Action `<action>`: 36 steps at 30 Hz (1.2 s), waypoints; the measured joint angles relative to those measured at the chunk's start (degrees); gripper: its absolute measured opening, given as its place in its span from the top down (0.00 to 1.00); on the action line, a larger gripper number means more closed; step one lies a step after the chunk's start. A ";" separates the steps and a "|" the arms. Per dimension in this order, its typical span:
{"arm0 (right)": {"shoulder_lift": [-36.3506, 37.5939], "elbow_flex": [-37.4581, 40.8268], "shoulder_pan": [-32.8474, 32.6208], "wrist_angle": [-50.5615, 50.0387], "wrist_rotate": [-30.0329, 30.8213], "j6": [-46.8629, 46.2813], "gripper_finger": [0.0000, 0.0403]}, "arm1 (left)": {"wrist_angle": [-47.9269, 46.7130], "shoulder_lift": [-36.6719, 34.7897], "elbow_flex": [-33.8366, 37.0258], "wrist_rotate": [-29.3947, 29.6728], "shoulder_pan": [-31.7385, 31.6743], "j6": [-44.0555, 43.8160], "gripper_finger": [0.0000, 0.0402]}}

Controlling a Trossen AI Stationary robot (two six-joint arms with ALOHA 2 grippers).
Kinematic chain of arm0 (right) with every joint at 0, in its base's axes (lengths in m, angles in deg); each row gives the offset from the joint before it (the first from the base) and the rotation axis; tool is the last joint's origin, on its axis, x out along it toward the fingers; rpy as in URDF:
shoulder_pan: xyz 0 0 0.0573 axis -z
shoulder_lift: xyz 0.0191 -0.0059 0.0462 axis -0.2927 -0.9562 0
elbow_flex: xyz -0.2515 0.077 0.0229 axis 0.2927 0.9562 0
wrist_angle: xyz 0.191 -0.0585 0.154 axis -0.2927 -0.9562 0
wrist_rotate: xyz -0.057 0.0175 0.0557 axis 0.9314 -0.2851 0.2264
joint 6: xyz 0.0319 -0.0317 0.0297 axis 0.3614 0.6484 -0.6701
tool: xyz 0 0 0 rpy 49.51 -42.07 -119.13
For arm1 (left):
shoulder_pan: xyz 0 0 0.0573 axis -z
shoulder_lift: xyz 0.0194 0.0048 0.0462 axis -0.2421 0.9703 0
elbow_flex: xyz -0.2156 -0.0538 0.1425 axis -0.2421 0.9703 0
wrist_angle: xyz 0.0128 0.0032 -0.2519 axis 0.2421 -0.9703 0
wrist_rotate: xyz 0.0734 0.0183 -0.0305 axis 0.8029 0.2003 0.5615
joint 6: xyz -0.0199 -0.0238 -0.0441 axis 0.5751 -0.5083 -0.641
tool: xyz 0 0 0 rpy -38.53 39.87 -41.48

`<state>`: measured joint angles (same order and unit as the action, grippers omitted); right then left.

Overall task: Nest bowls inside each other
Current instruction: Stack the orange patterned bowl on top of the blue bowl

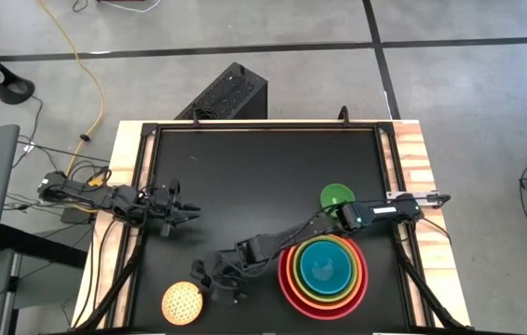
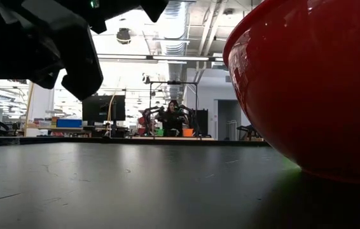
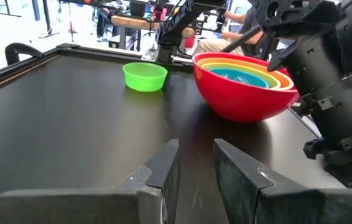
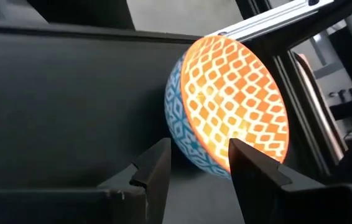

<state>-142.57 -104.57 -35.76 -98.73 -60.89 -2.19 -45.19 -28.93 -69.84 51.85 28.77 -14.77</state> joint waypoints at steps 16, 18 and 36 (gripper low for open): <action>-1.51 -0.07 -2.27 8.11 -0.05 9.98 0.56 | 0.26 1.62 -0.02 3.04 -0.02 -4.61 0.78; -2.71 0.02 -2.24 9.23 -0.06 10.25 0.56 | 0.28 1.62 -0.02 3.08 0.00 -5.49 0.78; -3.64 0.00 -1.74 7.25 2.26 9.99 0.67 | 0.26 2.02 -0.02 2.80 -0.02 -7.39 0.78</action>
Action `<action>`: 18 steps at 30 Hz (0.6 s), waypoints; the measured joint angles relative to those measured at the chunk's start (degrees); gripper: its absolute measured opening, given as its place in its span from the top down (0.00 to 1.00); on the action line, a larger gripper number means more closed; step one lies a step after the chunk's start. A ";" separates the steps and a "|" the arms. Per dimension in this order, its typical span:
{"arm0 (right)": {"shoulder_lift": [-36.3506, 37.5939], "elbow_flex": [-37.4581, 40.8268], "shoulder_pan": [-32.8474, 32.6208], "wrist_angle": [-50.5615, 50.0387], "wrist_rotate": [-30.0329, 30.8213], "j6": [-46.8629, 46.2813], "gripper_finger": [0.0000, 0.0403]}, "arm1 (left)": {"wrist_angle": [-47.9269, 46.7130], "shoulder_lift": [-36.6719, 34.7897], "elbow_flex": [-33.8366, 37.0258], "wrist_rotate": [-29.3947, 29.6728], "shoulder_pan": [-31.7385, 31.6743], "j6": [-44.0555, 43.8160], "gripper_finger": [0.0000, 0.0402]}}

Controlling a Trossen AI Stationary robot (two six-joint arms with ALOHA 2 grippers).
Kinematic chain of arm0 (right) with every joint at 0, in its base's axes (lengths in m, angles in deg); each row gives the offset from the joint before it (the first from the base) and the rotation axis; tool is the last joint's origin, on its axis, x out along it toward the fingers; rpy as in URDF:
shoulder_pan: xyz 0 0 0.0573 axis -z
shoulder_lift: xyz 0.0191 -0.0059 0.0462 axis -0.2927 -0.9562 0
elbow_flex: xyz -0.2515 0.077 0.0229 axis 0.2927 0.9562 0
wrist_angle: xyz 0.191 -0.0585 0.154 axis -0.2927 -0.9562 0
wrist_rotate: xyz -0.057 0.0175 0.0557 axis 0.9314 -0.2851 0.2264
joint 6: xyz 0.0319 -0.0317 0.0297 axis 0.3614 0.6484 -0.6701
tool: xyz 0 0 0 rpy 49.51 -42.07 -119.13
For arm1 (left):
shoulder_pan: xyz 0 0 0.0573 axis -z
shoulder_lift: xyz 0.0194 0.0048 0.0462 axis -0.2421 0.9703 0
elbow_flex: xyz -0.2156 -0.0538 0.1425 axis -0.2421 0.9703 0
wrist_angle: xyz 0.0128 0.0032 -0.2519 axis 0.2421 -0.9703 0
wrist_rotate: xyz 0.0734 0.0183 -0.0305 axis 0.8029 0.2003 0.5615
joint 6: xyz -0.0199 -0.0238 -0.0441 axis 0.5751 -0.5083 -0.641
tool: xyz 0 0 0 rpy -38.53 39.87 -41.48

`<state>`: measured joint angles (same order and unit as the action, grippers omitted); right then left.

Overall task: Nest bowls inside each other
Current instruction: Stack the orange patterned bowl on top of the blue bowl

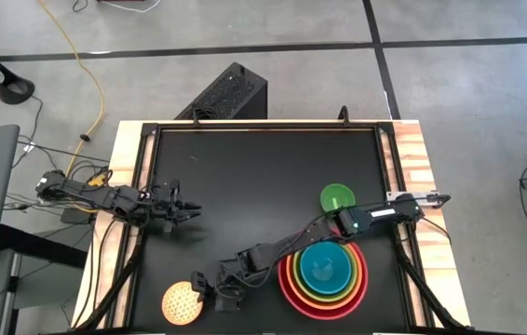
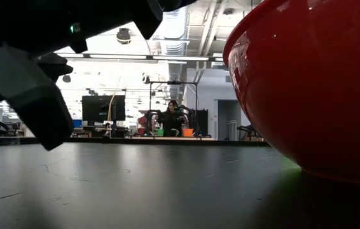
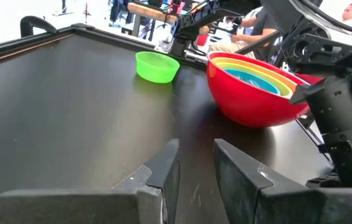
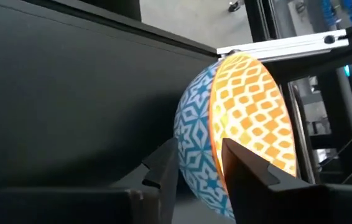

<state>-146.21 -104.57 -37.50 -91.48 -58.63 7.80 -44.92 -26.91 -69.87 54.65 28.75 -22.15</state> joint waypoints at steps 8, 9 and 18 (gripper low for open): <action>0.04 0.00 0.52 -2.37 -0.04 -2.52 0.75 | 0.00 0.00 0.00 -0.02 0.01 0.02 0.78; 0.04 0.00 0.50 -2.18 -0.02 -2.58 0.75 | 0.00 0.00 0.00 -0.02 0.00 0.02 0.78; 0.00 0.04 0.49 -2.40 0.02 -2.57 0.93 | 0.00 0.00 0.00 -0.07 0.00 0.04 0.78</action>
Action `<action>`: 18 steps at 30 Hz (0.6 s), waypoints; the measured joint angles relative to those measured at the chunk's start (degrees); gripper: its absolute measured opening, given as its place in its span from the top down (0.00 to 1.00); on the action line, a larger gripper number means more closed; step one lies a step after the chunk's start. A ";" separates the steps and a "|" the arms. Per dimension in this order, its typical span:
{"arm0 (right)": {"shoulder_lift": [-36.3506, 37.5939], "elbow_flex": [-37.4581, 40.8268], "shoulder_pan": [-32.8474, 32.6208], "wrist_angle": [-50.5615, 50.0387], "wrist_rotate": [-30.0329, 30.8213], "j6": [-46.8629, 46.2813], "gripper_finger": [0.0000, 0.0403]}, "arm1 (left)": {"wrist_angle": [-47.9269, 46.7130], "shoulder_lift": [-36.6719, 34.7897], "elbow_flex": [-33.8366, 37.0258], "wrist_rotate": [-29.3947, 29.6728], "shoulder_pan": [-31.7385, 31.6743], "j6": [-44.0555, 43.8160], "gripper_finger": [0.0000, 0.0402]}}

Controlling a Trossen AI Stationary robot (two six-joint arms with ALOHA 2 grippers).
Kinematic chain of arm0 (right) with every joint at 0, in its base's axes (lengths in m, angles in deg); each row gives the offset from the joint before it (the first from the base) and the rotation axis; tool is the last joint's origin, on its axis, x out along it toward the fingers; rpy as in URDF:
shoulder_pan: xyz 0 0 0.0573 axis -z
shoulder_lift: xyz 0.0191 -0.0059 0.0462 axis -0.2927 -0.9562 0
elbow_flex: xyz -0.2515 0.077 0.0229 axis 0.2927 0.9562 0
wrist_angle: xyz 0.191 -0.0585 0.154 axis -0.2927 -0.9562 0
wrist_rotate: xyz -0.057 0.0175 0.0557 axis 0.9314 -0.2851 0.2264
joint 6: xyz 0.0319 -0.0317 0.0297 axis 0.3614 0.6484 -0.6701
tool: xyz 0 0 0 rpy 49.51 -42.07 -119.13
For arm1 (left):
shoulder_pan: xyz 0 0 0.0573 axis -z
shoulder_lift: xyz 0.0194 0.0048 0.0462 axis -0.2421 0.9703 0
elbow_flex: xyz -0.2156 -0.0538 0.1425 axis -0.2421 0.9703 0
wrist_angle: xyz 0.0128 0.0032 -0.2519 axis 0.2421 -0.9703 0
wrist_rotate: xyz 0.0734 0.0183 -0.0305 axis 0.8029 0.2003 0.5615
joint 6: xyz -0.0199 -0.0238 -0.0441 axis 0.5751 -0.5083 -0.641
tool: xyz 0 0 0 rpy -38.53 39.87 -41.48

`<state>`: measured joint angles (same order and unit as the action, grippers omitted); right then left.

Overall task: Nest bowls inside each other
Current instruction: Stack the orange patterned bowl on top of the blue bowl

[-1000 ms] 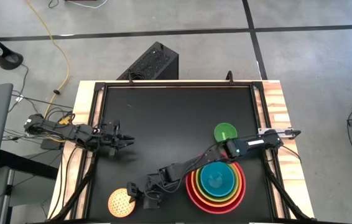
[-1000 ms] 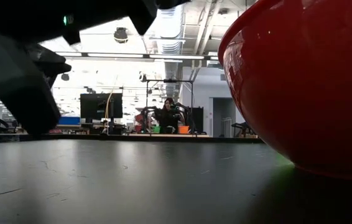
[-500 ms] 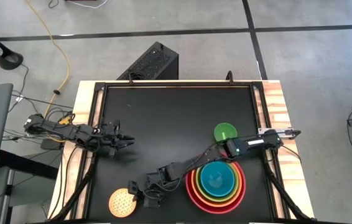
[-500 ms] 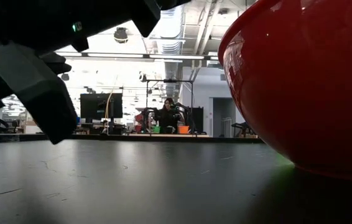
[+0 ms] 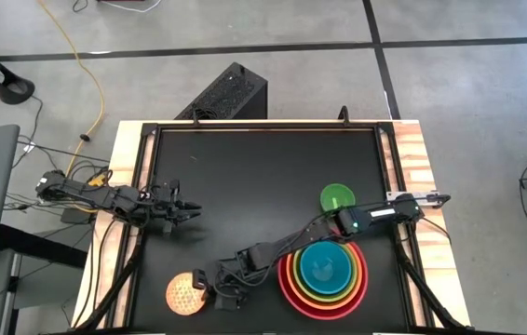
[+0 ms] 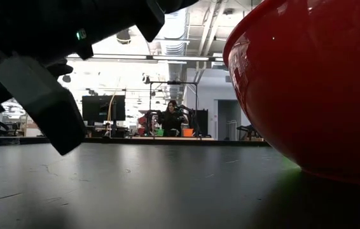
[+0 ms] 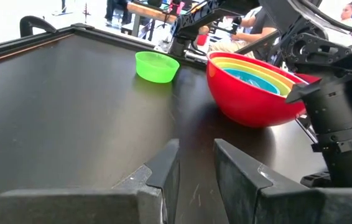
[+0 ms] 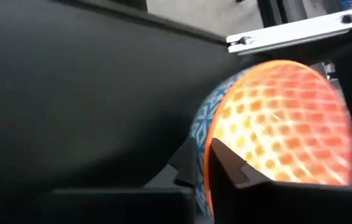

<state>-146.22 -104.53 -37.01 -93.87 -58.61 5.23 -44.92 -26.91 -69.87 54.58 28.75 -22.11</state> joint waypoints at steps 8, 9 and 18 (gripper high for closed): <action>0.56 0.05 0.40 -1.90 1.48 1.44 0.98 | -0.02 0.00 0.00 -0.02 0.02 0.02 0.78; 1.08 0.05 0.42 -2.70 2.45 1.42 0.99 | -0.02 0.00 0.00 -0.02 0.00 0.02 0.78; 13.78 0.05 1.34 -20.52 4.78 -3.21 1.00 | -0.02 -0.02 0.00 -0.01 0.00 0.06 0.78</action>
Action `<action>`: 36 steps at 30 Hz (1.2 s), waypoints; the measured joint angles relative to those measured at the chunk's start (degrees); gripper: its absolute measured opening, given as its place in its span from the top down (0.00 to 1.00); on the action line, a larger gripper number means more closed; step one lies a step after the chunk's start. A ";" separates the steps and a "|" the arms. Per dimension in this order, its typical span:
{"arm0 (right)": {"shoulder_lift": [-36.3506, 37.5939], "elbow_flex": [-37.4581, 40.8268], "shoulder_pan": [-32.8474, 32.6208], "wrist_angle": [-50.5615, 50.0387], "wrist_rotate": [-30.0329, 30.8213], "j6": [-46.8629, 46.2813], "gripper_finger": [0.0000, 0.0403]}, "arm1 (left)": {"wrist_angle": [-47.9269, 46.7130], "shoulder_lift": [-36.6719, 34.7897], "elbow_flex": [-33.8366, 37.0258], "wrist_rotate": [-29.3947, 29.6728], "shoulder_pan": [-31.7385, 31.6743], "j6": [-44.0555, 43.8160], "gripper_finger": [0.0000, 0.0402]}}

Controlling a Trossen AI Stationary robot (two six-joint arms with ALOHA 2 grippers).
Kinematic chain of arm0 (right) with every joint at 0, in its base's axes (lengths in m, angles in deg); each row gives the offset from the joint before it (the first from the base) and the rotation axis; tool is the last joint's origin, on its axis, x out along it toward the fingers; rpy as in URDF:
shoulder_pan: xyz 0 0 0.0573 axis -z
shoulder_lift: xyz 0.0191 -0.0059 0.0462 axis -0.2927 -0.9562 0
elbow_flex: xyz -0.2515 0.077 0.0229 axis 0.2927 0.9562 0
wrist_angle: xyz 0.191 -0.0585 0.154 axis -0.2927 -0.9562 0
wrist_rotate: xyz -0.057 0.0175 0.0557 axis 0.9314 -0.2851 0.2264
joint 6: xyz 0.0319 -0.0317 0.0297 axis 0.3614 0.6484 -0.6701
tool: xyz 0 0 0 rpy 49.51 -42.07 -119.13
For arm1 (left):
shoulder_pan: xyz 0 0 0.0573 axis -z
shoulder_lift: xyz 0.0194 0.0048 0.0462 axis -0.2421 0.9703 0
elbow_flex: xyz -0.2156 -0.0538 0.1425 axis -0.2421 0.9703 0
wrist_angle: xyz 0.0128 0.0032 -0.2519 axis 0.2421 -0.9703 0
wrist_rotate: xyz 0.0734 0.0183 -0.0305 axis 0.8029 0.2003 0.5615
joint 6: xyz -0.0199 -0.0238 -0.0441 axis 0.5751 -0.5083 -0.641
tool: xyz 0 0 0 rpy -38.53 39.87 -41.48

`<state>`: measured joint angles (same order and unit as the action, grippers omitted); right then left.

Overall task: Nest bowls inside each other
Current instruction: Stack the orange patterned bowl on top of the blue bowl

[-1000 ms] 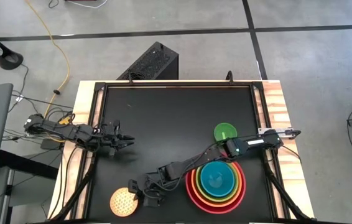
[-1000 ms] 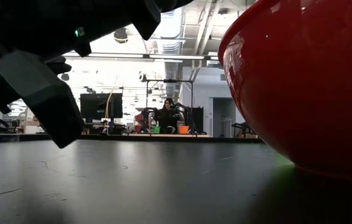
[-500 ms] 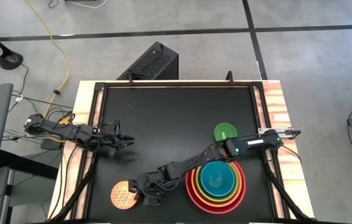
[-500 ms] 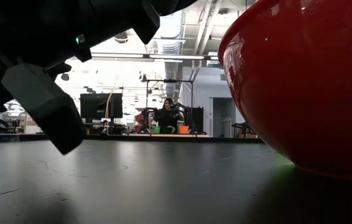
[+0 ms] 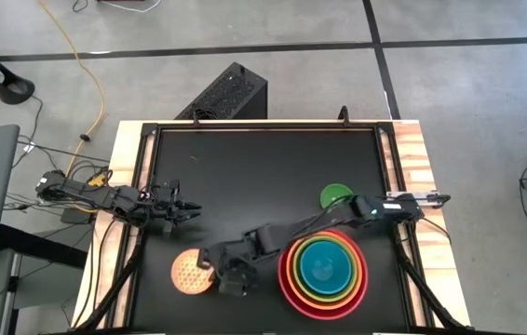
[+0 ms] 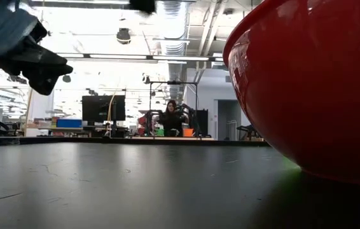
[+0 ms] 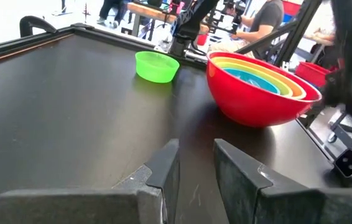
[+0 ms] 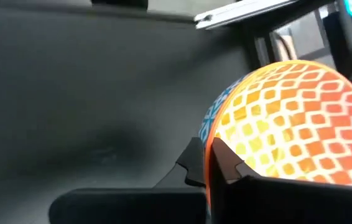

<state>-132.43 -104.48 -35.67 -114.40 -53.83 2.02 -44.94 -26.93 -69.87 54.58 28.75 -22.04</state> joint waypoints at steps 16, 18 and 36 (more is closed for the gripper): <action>22.54 -0.11 0.64 -42.83 -0.12 -32.68 1.00 | 0.19 0.00 0.00 1.89 0.01 2.36 0.78; 23.59 -0.11 -0.93 -46.29 0.24 -38.91 1.00 | 0.38 0.00 0.00 3.64 0.02 3.41 0.78; 27.17 4.99 -31.71 -54.67 34.62 -88.15 1.00 | 0.98 0.00 0.00 13.93 0.00 6.62 0.78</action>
<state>-105.27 -99.49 -67.38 -169.06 -19.21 -86.13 -43.96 -26.93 -69.87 68.50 28.75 -15.42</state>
